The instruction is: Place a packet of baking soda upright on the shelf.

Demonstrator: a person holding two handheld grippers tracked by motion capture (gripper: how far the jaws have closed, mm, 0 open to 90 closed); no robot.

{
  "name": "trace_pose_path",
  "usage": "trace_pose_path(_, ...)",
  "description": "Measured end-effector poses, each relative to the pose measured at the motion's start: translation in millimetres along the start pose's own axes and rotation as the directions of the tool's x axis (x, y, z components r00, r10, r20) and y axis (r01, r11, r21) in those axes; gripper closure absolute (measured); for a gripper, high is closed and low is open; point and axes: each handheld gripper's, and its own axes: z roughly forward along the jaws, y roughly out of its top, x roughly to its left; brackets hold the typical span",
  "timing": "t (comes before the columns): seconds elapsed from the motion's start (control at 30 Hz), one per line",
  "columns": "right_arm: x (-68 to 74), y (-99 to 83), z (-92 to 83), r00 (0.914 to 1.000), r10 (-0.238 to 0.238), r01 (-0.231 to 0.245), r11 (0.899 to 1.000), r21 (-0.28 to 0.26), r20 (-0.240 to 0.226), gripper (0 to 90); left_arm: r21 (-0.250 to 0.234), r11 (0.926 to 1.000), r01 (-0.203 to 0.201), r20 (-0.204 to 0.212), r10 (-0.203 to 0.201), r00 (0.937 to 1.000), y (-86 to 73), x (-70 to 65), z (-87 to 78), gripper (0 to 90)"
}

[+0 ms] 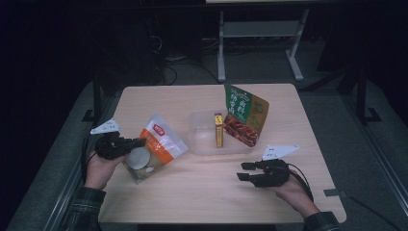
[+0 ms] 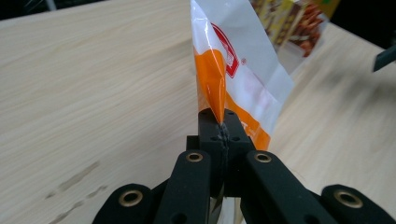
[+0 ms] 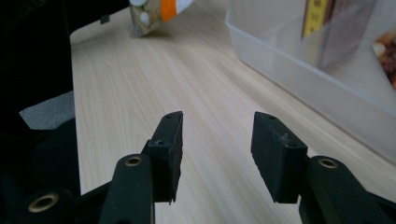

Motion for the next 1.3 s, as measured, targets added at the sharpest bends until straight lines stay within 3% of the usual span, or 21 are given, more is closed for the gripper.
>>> trace_pose_path(0.07, 2.4, 4.0, 5.2, 0.9998, 0.004, -0.004, 1.0, -0.008, -0.021, 41.8, -0.011, 0.9999, -0.005, 0.012, 0.006, 0.9999, 2.1, -8.7, 1.3, 89.8)
trace_pose_path(0.13, 5.4, 7.5, 11.1, 0.9998, -0.006, 0.006, 1.0, 0.002, -0.018, 37.5, -0.022, 0.9997, -0.006, 0.029, 0.007, 0.9996, 3.8, -16.2, 3.0, 89.8)
trace_pose_path(0.27, 13.0, 13.8, 22.7, 0.9987, -0.049, 0.049, 0.999, 0.02, -0.014, 45.4, -0.044, 0.9989, -0.014, 0.074, 0.017, 0.9971, 7.7, -32.8, 7.8, 89.8)
trace_pose_path(0.4, 20.0, 21.5, 30.4, 0.9972, -0.075, 0.075, 0.997, -0.015, -0.006, 44.3, -0.062, 0.9979, -0.015, 0.115, 0.023, 0.9931, 11.0, -46.9, 14.1, 89.8)
trace_pose_path(0.53, 24.1, 31.1, 39.0, 0.997, -0.076, 0.076, 0.996, -0.052, -0.013, 39.9, -0.066, 0.9975, -0.025, 0.142, 0.034, 0.9893, 13.3, -56.4, 19.1, 89.8)
trace_pose_path(0.77, 28.4, 45.6, 55.1, 0.9942, -0.077, 0.066, 0.987, -0.143, -0.075, 44.2, -0.08, 0.9964, -0.027, 0.193, 0.042, 0.9802, 14.7, -79.6, 33.5, 89.8)
trace_pose_path(0.9, 31.1, 49.8, 64.1, 0.9937, -0.081, 0.067, 0.983, -0.174, -0.077, 42.1, -0.087, 0.9959, -0.026, 0.214, 0.044, 0.9759, 15.5, -87.2, 38.1, 89.8)
trace_pose_path(1.03, 32.5, 51.8, 73.0, 0.9927, -0.079, 0.062, 0.982, -0.178, -0.09, 48.6, -0.093, 0.9951, -0.034, 0.224, 0.054, 0.9731, 16.9, -92.3, 40.0, 89.8)
trace_pose_path(1.17, 31.6, 51.8, 78.4, 0.988, -0.068, 0.047, 0.987, -0.153, -0.138, 59.3, -0.105, 0.994, -0.03, 0.228, 0.053, 0.9722, 17.4, -94.1, 40.2, 89.8)
trace_pose_path(1.3, 32.5, 51.3, 82.8, 0.9807, -0.056, 0.03, 0.99, -0.139, -0.187, 76.5, -0.104, 0.9942, -0.027, 0.226, 0.05, 0.973, 17.0, -93.8, 40.5, 89.7)
